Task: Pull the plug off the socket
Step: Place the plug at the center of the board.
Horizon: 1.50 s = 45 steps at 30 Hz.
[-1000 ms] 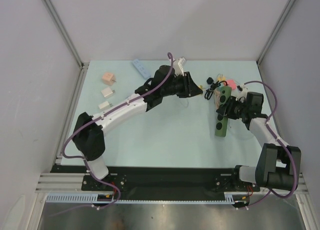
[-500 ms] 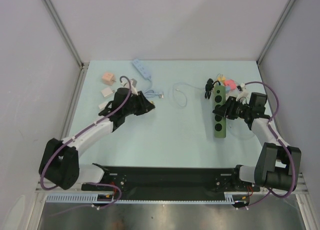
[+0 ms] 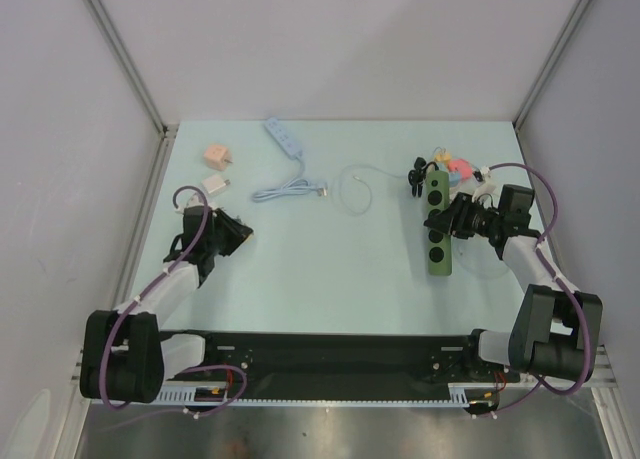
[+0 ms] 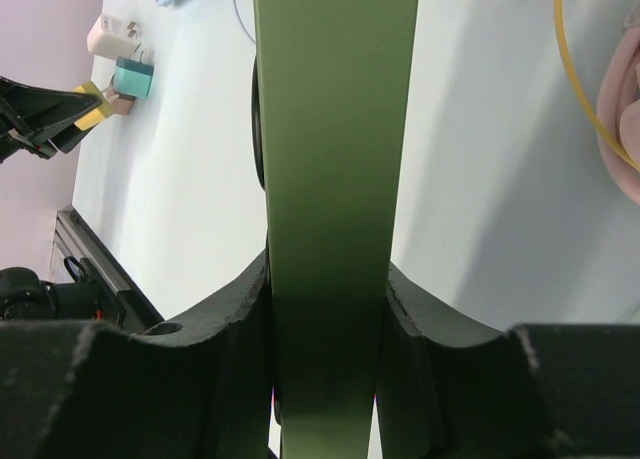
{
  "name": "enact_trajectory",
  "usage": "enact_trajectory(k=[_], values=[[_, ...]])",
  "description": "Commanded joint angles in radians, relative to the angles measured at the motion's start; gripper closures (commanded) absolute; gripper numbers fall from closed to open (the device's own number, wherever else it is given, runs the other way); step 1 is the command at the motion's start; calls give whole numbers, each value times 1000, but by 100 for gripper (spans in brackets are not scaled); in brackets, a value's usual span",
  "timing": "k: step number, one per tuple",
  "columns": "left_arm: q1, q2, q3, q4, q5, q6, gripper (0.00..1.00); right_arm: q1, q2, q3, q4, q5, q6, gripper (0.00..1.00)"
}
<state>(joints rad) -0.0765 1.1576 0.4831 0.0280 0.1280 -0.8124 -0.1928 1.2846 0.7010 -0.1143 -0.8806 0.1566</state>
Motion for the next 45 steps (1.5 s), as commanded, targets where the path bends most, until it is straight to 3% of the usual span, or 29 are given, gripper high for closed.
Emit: enact_trajectory(k=[1,6,12,13,21,25,32,36,39,45], values=[[15,-22,0,-12,-76,-41,100,-5,-16,15,99,-61,-6,100],[58,0,-5,-51,-126,-47,98,-7,-18,14,100,-66,-5,100],[116,82,15,-65,-126,-51,85,-8,-19,15,102,-70,-3,100],[122,92,17,-62,-125,-47,78,-10,-18,15,103,-70,-3,100],[152,131,26,-60,-105,-34,51,-11,-18,14,102,-73,-5,100],[155,85,35,-108,-126,-27,20,-11,-16,14,102,-73,-9,100],[158,-99,35,-139,-74,30,16,-8,-16,22,96,-106,-34,100],[158,-206,0,-68,68,79,0,15,-5,60,49,-139,-78,100],[158,-234,20,-80,188,131,1,53,33,112,5,-167,-114,100],[156,-233,41,-56,406,159,0,140,229,392,-157,-213,-188,100]])
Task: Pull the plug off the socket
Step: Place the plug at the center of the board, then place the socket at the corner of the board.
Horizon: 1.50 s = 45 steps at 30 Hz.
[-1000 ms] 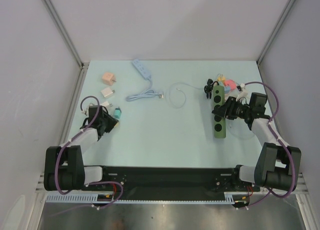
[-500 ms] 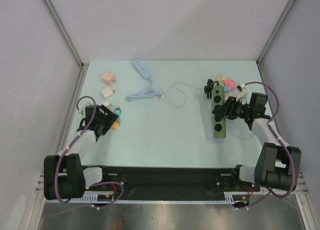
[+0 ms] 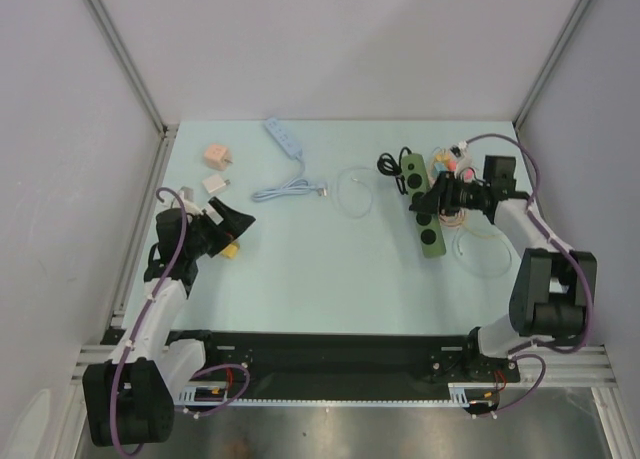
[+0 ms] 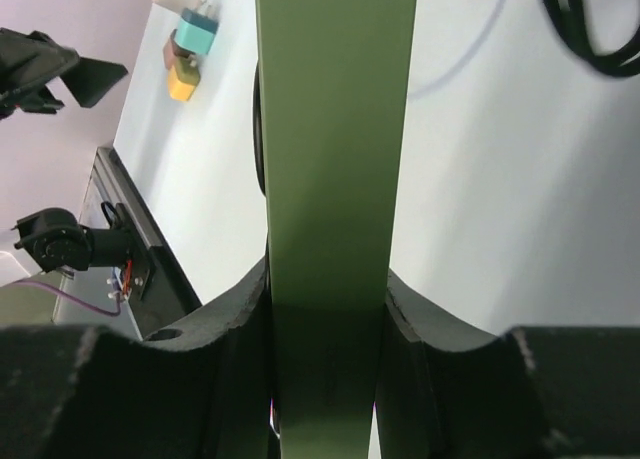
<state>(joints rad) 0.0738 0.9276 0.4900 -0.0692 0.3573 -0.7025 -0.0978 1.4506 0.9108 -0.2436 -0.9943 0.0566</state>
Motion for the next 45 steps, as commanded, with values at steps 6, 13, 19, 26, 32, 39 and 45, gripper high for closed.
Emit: enact_trajectory(k=[6,13,19,26,32,39,45], values=[[7,-26,32,48,261,55,0,144,234,454,-2,-49,-34,100],[6,-52,27,57,293,58,1,197,402,680,81,-64,121,100],[7,-32,4,126,310,25,0,211,502,784,268,-47,321,100],[7,-12,-7,154,315,9,0,262,718,1333,-290,106,-116,100],[8,-4,-10,172,325,1,0,270,794,1510,-479,359,-424,100],[9,7,-18,193,325,-9,0,311,830,1465,-424,692,-790,100],[7,22,-21,209,321,-18,1,348,886,1465,-286,844,-981,100]])
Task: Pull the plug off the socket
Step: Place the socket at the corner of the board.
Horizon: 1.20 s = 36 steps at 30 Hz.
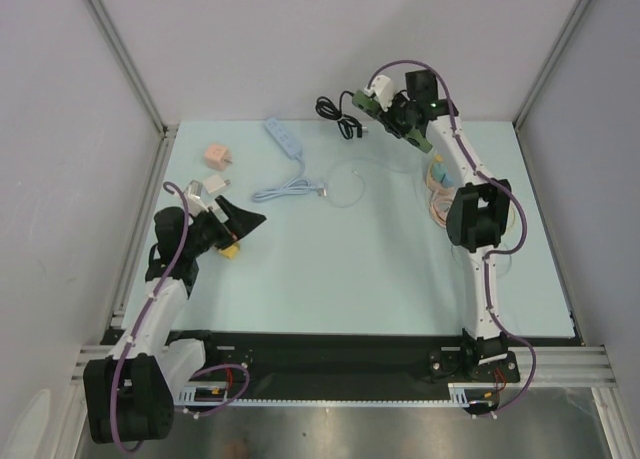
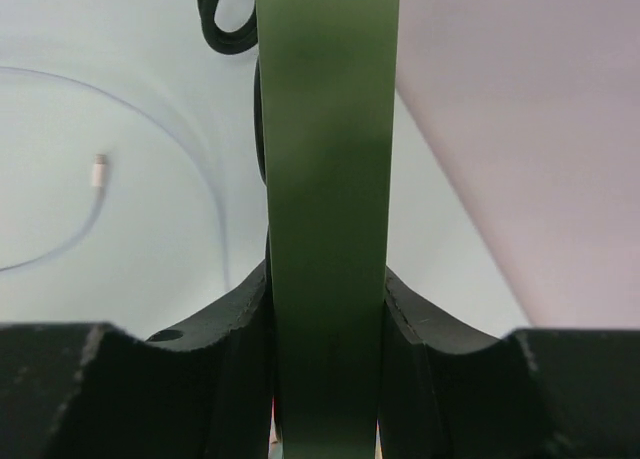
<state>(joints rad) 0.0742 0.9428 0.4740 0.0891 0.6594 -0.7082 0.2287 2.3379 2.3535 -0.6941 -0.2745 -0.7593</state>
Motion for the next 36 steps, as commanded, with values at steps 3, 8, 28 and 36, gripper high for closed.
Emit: enact_trajectory(k=[3,8,28,36], values=[[7,10,-9,58,19,-19,1,27,46,26,238,143,-239,99],[9,17,-15,67,16,-23,0,31,156,64,283,94,-311,88],[7,62,-34,133,17,-56,1,32,284,23,261,-51,-486,33],[7,70,-37,146,20,-63,0,18,265,23,352,-32,-394,26]])
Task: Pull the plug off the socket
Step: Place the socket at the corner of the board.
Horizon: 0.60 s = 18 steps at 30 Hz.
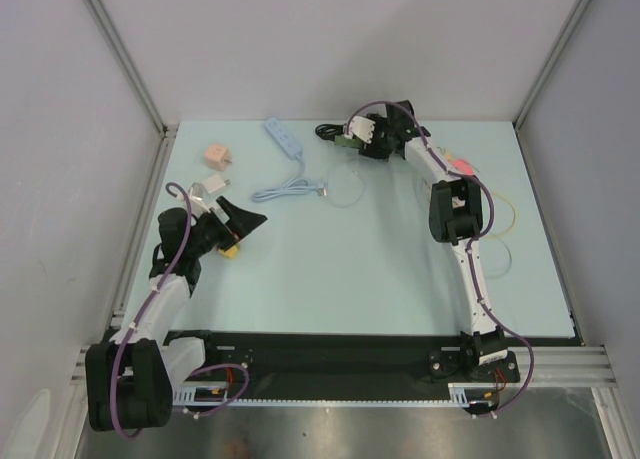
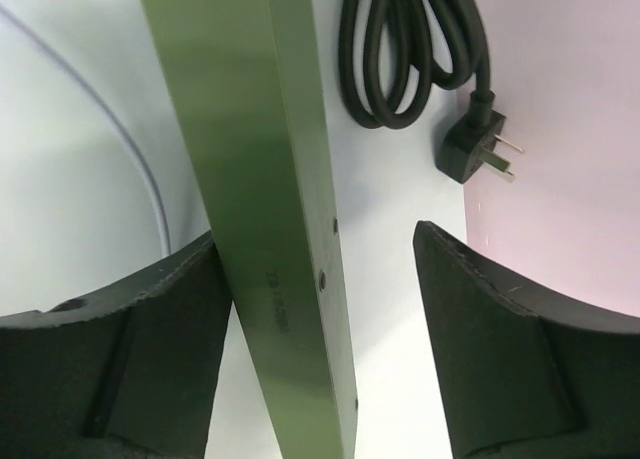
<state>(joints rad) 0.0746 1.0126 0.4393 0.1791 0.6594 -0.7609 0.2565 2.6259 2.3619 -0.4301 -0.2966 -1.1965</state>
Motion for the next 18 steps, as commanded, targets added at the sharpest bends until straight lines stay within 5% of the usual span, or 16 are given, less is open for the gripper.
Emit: enact_trajectory(k=[1,12,15,16,18], values=[[7,0,-2,54,20,-12,0,-14,-30,14,94,-16,72,25],[7,0,-13,68,20,-21,0,-77,-44,37,62,-111,219,30],[7,3,-16,68,22,-21,0,-88,-38,39,21,-182,238,53],[8,7,-17,69,23,-21,1,-88,-37,43,-8,-220,235,71],[7,12,-17,74,22,-23,1,-85,-37,42,-38,-248,221,78]])
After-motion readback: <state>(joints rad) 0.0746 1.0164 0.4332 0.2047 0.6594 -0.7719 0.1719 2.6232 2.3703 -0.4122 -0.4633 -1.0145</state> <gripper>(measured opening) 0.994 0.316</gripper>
